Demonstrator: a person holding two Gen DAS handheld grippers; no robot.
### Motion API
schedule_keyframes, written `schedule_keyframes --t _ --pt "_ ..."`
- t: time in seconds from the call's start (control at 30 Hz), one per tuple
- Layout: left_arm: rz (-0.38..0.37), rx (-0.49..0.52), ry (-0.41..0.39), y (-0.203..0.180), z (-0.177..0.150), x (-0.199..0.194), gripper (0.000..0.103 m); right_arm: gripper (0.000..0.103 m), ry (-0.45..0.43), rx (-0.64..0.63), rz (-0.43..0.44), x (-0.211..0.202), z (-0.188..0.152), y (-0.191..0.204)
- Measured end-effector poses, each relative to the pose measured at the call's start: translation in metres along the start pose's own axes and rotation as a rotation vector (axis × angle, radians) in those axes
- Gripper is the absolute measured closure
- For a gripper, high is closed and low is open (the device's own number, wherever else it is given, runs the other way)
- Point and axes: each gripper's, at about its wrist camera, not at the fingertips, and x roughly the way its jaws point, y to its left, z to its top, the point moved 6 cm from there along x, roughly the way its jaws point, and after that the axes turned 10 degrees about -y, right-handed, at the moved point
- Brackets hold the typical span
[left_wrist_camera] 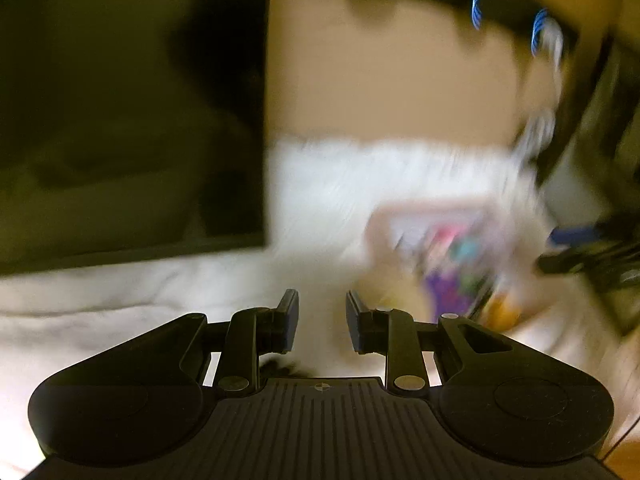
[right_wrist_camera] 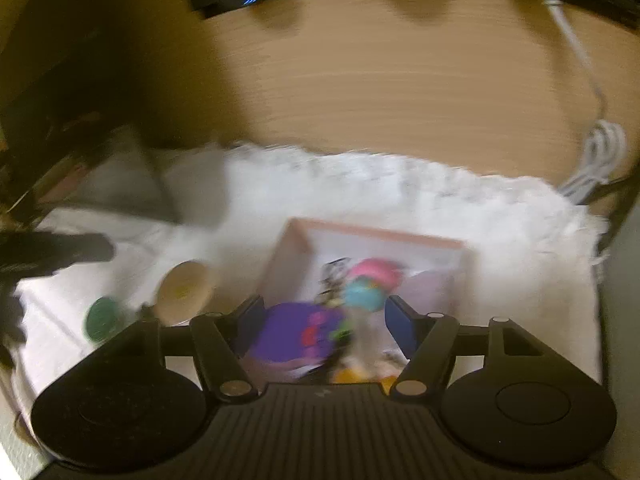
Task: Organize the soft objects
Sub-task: 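Grasp the black hair clip beside the jars with the left tool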
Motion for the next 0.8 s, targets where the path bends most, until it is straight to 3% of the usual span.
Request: schedule_keyframes --t 0.1,0.23,0.33,0.4,0.53,0.7,0.8 --pt "-0.002 0.078 0.148 0.018 -0.013 0.028 0.074 0.036 0.02 -0.055 0.057 0.002 -0.019 0.029" --pt "-0.058 0.137 0.338 0.024 -0.037 0.07 0.074 0.035 0.085 -0.095 0.116 0.005 -0.057 0.06" --pt "-0.107 0.21 0.452 0.022 -0.055 0.092 0.074 0.035 0.148 -0.105 0.13 0.01 -0.085 0.077" --pt "-0.1 0.272 0.505 0.022 -0.064 0.103 0.07 0.036 0.176 -0.133 0.131 0.011 -0.101 0.092" --pt "-0.069 0.315 0.5 0.028 -0.067 0.117 0.044 0.036 0.223 -0.168 0.153 0.015 -0.125 0.108" --pt "-0.093 0.185 0.453 0.056 -0.066 0.124 0.018 0.036 0.301 -0.112 0.152 0.032 -0.15 0.112" --pt "-0.142 0.07 0.432 0.074 -0.073 0.123 0.02 0.036 0.331 -0.101 0.158 0.039 -0.16 0.115"
